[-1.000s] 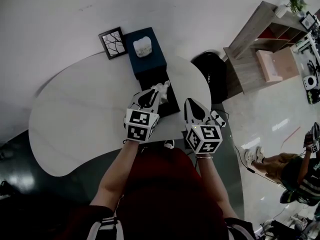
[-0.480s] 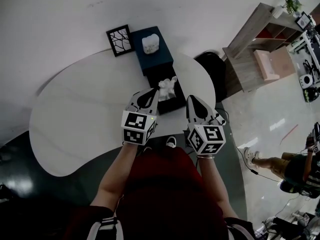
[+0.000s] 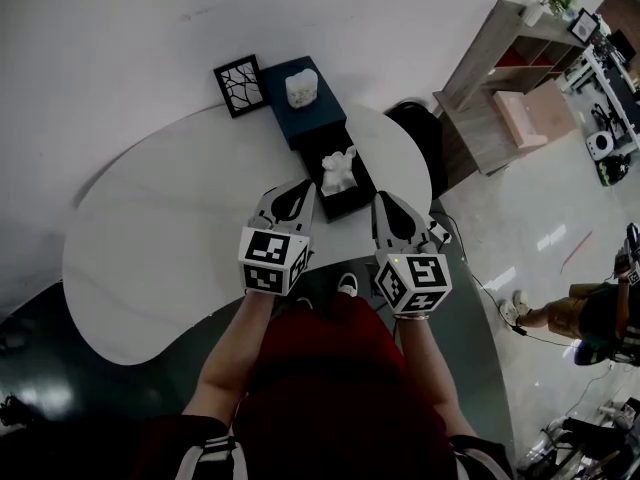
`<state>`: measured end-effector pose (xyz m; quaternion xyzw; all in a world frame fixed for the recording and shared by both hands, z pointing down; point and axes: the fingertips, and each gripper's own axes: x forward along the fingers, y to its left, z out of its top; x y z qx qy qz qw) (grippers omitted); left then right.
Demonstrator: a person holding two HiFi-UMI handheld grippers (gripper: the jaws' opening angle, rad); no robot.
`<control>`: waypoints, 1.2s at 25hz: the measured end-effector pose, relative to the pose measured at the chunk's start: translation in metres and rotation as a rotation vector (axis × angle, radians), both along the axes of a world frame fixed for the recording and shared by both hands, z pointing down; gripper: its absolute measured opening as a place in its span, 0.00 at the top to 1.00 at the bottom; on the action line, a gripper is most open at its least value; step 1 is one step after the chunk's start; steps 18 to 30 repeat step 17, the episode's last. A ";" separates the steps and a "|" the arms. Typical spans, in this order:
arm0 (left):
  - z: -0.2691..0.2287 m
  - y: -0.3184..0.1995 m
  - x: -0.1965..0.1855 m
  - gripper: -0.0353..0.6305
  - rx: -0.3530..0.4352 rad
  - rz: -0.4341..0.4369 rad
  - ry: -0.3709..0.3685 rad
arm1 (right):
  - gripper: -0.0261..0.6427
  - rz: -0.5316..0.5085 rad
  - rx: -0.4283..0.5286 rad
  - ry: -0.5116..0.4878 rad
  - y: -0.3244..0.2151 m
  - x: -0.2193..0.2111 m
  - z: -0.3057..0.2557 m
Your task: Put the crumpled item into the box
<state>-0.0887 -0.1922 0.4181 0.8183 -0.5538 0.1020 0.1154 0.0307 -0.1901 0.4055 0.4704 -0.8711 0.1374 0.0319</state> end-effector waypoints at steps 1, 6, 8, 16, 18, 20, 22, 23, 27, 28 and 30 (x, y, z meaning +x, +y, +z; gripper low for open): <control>-0.001 0.002 -0.001 0.91 0.003 0.004 0.001 | 0.94 0.004 0.004 0.000 0.003 -0.001 -0.001; -0.006 0.013 -0.004 0.91 0.014 0.013 0.009 | 0.94 0.023 0.023 -0.004 0.015 -0.003 -0.008; -0.007 0.018 -0.006 0.91 0.018 0.013 0.013 | 0.94 0.028 0.031 -0.007 0.020 -0.004 -0.010; -0.007 0.033 -0.012 0.91 0.025 0.017 0.024 | 0.94 0.045 0.042 -0.016 0.035 -0.006 -0.013; -0.008 0.034 -0.013 0.91 0.027 0.017 0.025 | 0.94 0.046 0.044 -0.018 0.036 -0.007 -0.013; -0.008 0.034 -0.013 0.91 0.027 0.017 0.025 | 0.94 0.046 0.044 -0.018 0.036 -0.007 -0.013; -0.008 0.034 -0.013 0.91 0.027 0.017 0.025 | 0.94 0.046 0.044 -0.018 0.036 -0.007 -0.013; -0.008 0.034 -0.013 0.91 0.027 0.017 0.025 | 0.94 0.046 0.044 -0.018 0.036 -0.007 -0.013; -0.008 0.034 -0.013 0.91 0.027 0.017 0.025 | 0.94 0.046 0.044 -0.018 0.036 -0.007 -0.013; -0.008 0.034 -0.013 0.91 0.027 0.017 0.025 | 0.94 0.046 0.044 -0.018 0.036 -0.007 -0.013; -0.008 0.034 -0.013 0.91 0.027 0.017 0.025 | 0.94 0.046 0.044 -0.018 0.036 -0.007 -0.013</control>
